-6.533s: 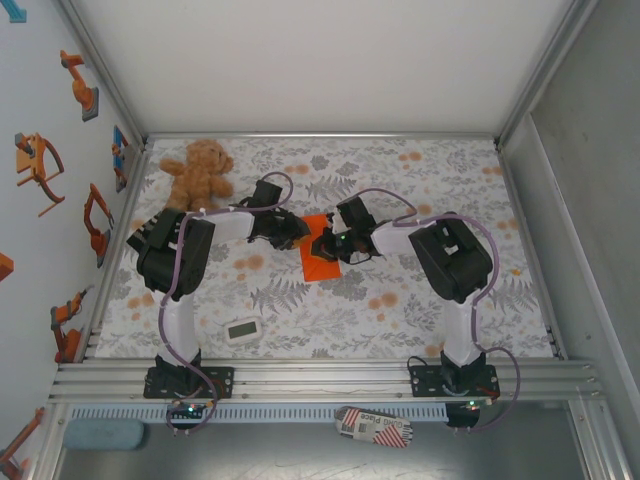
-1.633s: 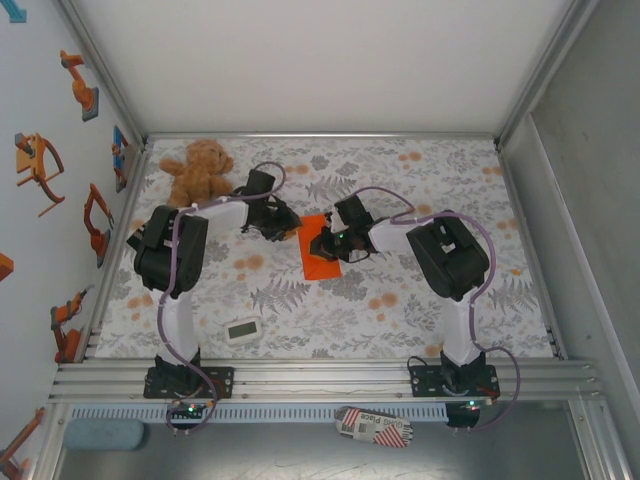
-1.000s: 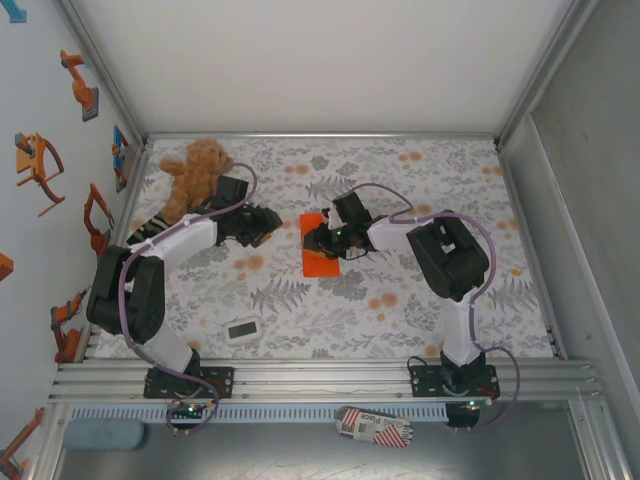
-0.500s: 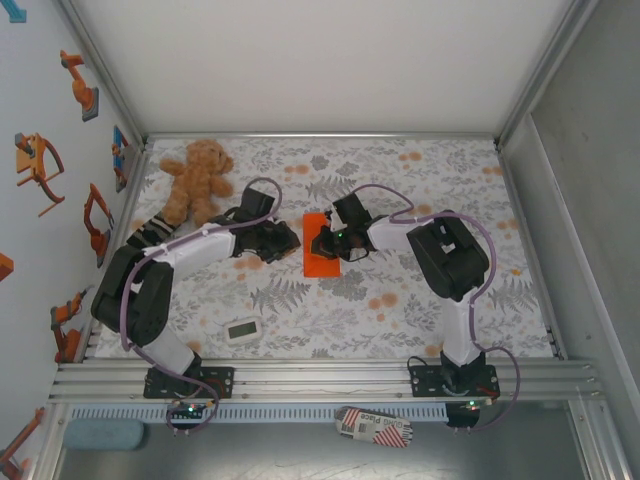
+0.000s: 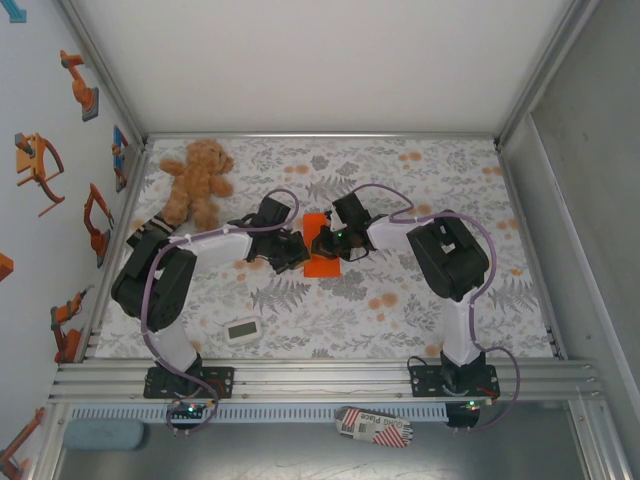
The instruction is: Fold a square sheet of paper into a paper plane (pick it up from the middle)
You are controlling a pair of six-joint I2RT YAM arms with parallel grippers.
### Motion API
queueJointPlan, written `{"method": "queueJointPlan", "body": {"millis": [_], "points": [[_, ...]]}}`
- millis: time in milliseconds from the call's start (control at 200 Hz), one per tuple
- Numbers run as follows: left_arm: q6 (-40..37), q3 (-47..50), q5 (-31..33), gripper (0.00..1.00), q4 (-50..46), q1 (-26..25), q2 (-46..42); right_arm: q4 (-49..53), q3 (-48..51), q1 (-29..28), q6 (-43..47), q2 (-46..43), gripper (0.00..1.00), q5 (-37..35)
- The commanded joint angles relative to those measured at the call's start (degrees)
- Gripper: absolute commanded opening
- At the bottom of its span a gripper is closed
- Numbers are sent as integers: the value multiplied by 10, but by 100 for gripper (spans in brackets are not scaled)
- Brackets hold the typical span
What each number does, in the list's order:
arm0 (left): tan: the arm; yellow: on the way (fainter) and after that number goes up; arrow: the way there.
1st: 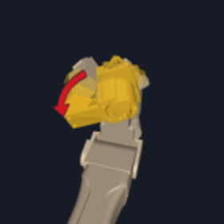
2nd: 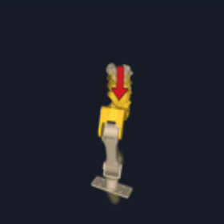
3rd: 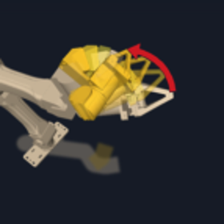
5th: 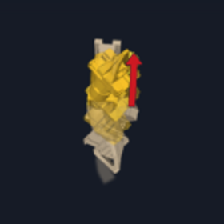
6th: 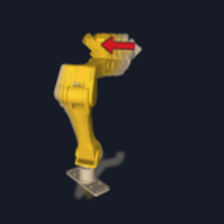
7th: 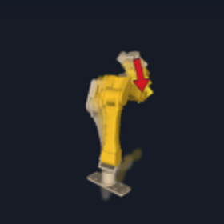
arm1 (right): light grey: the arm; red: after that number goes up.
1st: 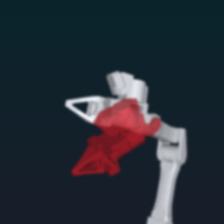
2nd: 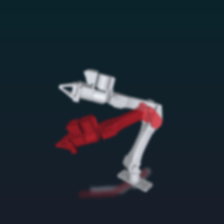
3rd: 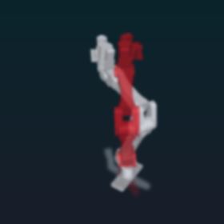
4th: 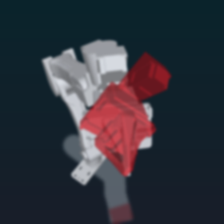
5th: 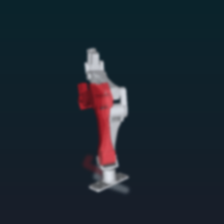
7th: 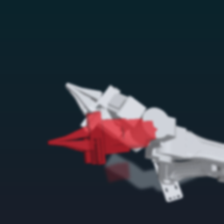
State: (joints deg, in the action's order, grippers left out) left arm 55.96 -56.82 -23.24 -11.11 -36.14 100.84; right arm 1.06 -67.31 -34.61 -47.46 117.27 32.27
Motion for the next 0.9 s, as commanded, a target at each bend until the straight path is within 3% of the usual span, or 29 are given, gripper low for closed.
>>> {"method": "queueJointPlan", "body": {"millis": [0,896], "points": [[0,-18,-17,2,8,-5,11,56,0,-2,11,24,0,-37],[-23,-20,1,0,-11,-6,55,86,-15,-2,14,34,0,-43]]}}
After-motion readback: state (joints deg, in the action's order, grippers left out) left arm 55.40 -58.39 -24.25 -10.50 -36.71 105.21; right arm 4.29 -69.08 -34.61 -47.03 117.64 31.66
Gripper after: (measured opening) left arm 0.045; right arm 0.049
